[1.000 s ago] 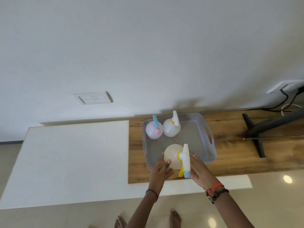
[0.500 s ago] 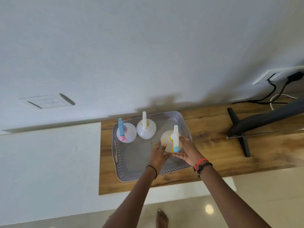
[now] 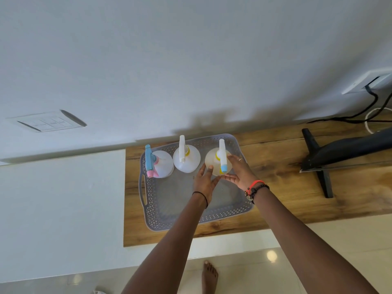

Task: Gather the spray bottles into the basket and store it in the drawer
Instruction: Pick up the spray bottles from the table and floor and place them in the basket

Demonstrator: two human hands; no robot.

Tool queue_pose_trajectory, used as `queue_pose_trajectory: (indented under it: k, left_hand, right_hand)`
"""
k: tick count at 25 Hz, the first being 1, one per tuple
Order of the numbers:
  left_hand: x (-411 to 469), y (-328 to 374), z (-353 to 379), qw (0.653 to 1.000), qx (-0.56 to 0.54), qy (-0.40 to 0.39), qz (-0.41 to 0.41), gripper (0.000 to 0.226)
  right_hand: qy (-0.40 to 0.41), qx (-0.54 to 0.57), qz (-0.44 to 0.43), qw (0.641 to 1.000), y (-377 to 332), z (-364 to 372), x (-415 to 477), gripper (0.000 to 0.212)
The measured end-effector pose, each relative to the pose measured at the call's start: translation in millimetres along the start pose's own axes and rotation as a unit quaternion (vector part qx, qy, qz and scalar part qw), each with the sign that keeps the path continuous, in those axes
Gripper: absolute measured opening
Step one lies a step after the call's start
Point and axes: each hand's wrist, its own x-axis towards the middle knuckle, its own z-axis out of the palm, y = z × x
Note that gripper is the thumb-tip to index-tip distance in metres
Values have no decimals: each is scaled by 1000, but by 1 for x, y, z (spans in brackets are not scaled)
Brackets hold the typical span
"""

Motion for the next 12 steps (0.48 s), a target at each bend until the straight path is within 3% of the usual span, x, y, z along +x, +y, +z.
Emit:
queue_pose_trajectory:
  k: [12]
  left_hand:
    - [4, 9, 10, 997, -73, 36, -4, 40]
  right_hand:
    - [26, 55, -26, 998, -2, 12, 13, 37]
